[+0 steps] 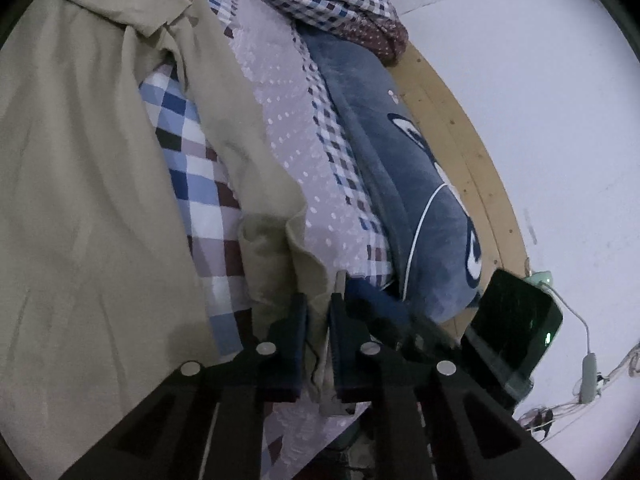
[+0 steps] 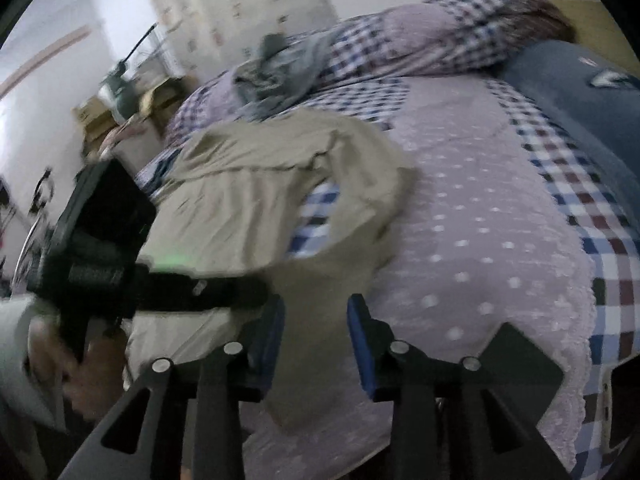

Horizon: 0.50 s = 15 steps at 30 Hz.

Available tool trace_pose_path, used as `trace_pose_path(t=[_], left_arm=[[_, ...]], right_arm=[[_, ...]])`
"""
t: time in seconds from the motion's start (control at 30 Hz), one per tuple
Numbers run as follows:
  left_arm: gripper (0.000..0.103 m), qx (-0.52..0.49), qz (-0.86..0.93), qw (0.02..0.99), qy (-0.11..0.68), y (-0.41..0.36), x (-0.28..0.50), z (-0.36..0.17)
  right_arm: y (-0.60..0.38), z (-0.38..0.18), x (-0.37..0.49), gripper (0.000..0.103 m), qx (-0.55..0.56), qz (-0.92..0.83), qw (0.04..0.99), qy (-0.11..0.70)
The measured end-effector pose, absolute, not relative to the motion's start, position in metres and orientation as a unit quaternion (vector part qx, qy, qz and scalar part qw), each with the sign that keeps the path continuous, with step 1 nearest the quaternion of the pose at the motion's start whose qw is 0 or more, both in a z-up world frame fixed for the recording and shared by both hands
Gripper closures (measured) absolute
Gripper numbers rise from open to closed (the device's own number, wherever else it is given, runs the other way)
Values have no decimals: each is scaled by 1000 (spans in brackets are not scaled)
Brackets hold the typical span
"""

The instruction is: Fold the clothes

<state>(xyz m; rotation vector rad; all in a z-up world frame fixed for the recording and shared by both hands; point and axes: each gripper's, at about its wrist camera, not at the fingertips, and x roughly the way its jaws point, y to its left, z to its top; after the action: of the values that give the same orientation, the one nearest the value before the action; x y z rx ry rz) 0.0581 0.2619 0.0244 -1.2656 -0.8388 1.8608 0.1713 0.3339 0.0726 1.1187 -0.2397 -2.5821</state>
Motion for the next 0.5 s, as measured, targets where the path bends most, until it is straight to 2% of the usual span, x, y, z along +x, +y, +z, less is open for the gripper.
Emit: trace_pose_path(t=[0.3, 0.5], left_arm=[[93, -493, 724, 355, -327, 260, 52, 37], [93, -494, 720, 349, -341, 252, 49, 41]], right_arm=[[297, 76, 192, 65, 395, -897, 196, -27], [276, 72, 188, 66, 399, -903, 156, 36]])
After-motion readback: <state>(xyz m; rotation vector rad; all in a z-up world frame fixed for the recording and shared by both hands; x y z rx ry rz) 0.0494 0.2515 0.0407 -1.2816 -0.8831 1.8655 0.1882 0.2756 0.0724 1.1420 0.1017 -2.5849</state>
